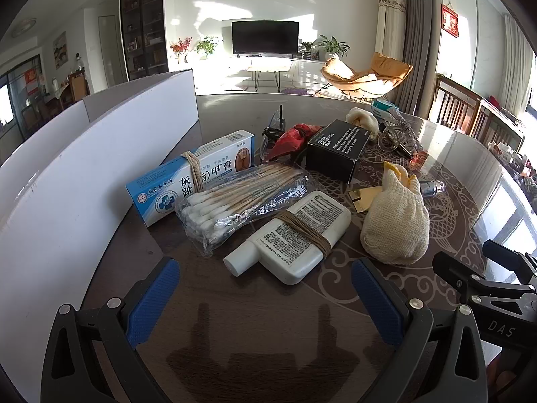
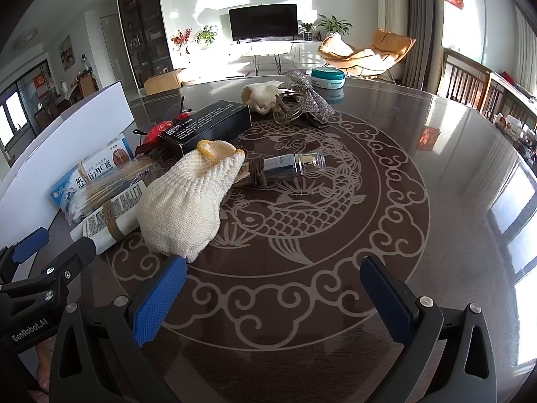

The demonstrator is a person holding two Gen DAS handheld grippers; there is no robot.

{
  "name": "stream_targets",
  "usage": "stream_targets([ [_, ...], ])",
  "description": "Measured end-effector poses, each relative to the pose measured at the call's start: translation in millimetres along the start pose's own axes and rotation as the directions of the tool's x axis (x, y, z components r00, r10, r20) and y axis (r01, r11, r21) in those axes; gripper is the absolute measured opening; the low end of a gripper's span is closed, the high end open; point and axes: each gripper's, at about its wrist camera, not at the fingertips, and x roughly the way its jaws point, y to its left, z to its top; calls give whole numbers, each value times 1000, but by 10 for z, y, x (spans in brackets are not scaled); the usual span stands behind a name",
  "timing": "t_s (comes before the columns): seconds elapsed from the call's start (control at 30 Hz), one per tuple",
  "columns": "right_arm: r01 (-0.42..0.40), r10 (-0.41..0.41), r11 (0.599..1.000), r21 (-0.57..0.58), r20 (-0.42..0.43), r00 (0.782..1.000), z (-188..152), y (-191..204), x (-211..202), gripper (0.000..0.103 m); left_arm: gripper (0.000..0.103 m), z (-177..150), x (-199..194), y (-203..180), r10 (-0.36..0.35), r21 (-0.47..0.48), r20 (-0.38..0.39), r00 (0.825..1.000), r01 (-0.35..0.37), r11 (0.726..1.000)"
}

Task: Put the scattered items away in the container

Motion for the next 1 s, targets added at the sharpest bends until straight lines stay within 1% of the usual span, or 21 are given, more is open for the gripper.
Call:
stream_targets([
  [0.6,43,-43,999,-30,1,999,-1,53,18,103,103,-3,25,0,-6,-2,-9,1000,6,1000],
  [1.0,54,-54,998,-42,1,999,-1,83,16,103,103,-5,18,-7,-3,2,-10,1000,3,1000],
])
